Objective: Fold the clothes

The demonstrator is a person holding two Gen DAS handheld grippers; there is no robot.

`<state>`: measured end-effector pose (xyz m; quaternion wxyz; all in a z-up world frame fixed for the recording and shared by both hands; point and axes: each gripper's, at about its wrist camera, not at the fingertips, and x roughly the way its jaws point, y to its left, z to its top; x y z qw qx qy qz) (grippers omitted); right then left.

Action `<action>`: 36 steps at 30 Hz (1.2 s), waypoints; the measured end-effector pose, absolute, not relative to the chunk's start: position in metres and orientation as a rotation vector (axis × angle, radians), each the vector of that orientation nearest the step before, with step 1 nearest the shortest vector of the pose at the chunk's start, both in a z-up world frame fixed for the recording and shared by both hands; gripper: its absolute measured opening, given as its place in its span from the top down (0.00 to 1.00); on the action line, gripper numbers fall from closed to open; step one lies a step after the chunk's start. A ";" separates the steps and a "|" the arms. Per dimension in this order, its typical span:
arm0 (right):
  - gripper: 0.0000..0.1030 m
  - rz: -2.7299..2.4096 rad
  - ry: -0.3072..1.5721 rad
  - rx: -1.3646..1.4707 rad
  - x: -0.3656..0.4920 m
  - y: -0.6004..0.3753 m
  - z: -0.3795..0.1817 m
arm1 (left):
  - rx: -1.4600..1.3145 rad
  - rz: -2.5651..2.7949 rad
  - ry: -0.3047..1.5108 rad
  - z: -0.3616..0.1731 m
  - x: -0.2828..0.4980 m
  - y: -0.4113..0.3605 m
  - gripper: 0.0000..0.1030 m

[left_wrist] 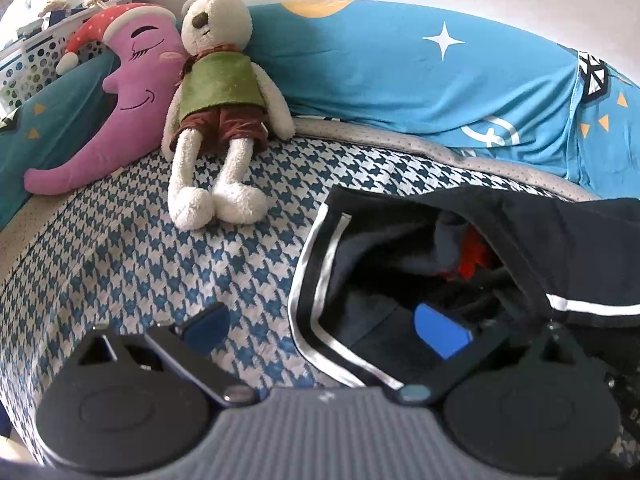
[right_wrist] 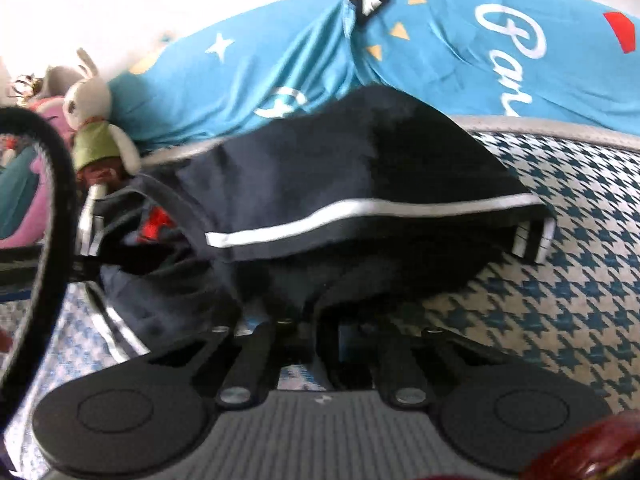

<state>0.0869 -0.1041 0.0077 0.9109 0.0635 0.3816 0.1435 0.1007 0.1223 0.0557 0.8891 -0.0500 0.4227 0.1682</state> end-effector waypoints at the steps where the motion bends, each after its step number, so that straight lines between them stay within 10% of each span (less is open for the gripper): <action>1: 0.89 0.308 0.774 0.135 0.082 -0.104 0.014 | -0.100 0.351 0.879 0.056 0.100 0.121 0.00; 36: 0.83 0.603 0.677 0.118 -0.048 -0.122 0.085 | -0.068 0.363 0.887 0.059 0.040 0.102 0.00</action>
